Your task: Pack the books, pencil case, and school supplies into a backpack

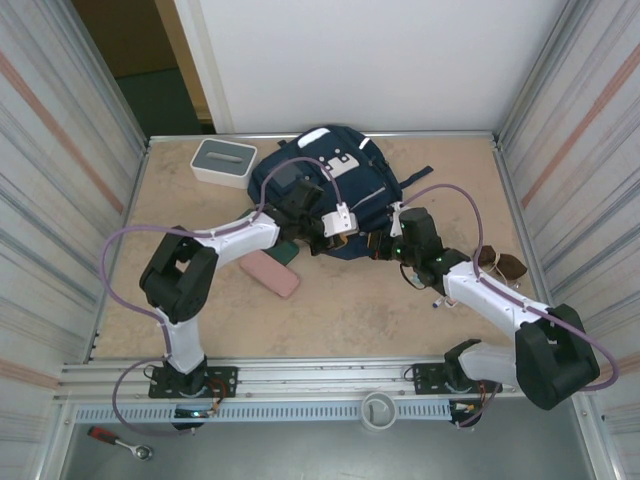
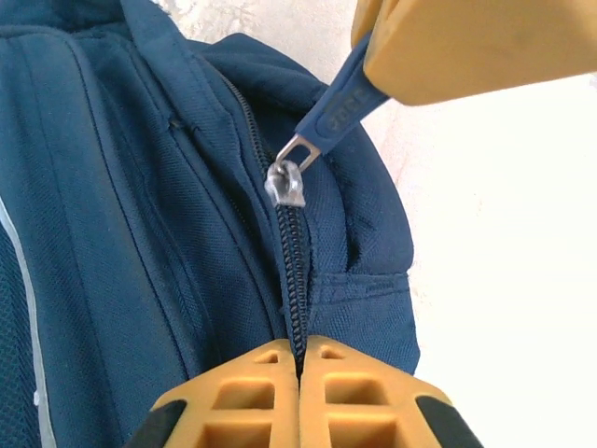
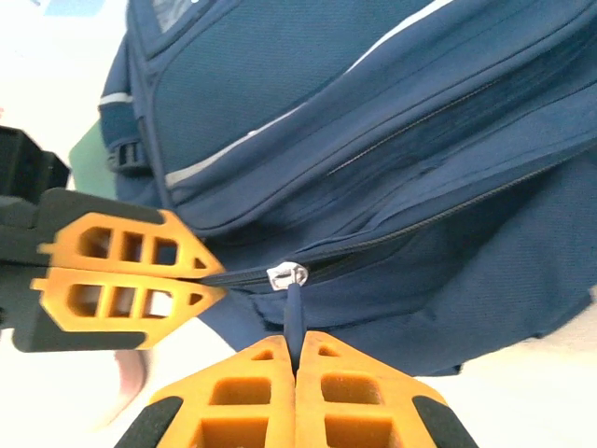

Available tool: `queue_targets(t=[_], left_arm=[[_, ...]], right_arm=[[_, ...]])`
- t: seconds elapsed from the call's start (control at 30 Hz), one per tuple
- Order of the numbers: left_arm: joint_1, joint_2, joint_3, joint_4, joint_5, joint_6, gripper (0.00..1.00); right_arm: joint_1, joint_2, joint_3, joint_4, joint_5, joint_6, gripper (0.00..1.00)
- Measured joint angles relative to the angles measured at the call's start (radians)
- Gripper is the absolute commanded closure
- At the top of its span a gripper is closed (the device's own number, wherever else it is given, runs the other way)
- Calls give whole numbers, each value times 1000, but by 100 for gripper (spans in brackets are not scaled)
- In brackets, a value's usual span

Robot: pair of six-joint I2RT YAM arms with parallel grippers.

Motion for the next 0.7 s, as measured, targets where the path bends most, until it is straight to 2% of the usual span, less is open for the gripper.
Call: queue_targets(t=[0.43, 0.7], left_arm=[[84, -81, -90, 37, 55, 14, 100], [130, -124, -138, 66, 91, 29, 100]], right_arm=[[3, 16, 52, -106, 257, -64, 100], [-23, 10, 81, -152, 318, -82, 100]])
